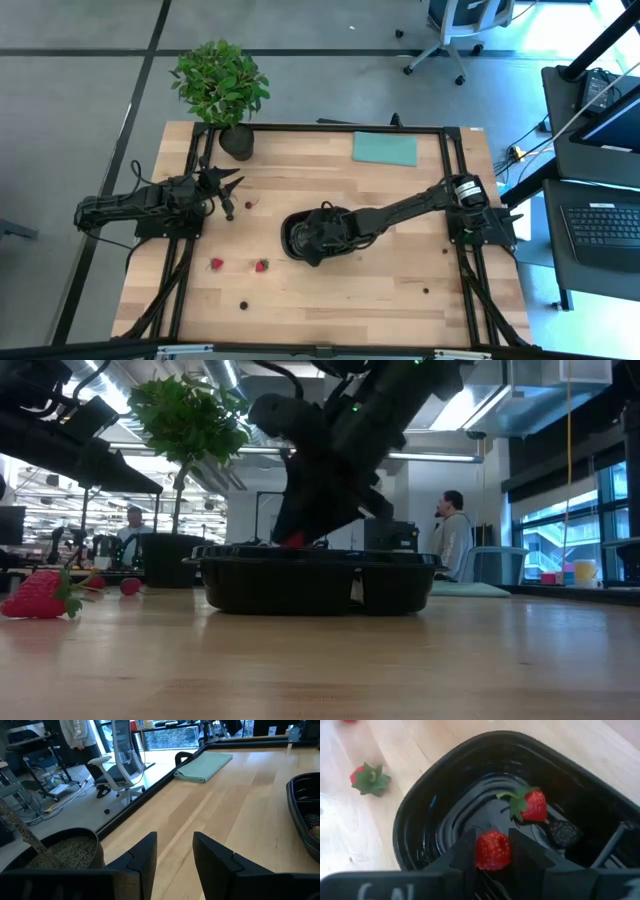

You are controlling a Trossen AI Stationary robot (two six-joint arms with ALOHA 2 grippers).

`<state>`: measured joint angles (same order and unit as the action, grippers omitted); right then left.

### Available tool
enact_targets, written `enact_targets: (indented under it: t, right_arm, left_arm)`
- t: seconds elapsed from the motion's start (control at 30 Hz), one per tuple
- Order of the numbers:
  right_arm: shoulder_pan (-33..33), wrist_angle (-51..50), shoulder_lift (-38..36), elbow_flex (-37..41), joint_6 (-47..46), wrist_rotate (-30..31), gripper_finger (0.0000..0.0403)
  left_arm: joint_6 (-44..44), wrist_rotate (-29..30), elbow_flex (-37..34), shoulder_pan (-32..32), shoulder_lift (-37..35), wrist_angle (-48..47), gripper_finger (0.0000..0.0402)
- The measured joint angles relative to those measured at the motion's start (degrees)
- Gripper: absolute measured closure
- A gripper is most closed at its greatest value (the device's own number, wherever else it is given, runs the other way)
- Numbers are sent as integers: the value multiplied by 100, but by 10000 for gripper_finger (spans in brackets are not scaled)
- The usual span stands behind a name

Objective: Pick and placing Produce into tupperware
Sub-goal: Put the red raspberry into the left section of the black bin, then put the bottom blueberry into the left section of the black bin

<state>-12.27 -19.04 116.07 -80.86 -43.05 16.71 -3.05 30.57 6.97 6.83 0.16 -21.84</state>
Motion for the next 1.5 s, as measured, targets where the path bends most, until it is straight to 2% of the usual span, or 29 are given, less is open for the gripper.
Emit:
enact_targets:
  t: [0.2,0.53,0.87,1.0,1.1,1.27,1.5]
  right_arm:
    - [7,1,68,0,3,2,296]
    - [4,1,68,0,-19,-26,261]
    - [6,-7,68,0,-13,-51,258]
    - [6,-240,-64,0,7,-606,257]
    - [-94,-592,-343,0,-61,-719,257]
    - [-498,-1575,-990,-5,-893,-742,257]
    - [-1378,-3537,-1595,-9,-3335,-679,257]
  left_arm:
    - [0,0,1,1,-1,0,282]
    - [2,0,0,1,0,0,282]
    - [4,0,0,2,-1,0,282]
    - [4,0,0,0,-1,0,282]
    - [4,0,0,0,-2,0,282]
    - [4,-2,0,2,-1,-3,282]
    - [4,0,1,2,0,-3,282]
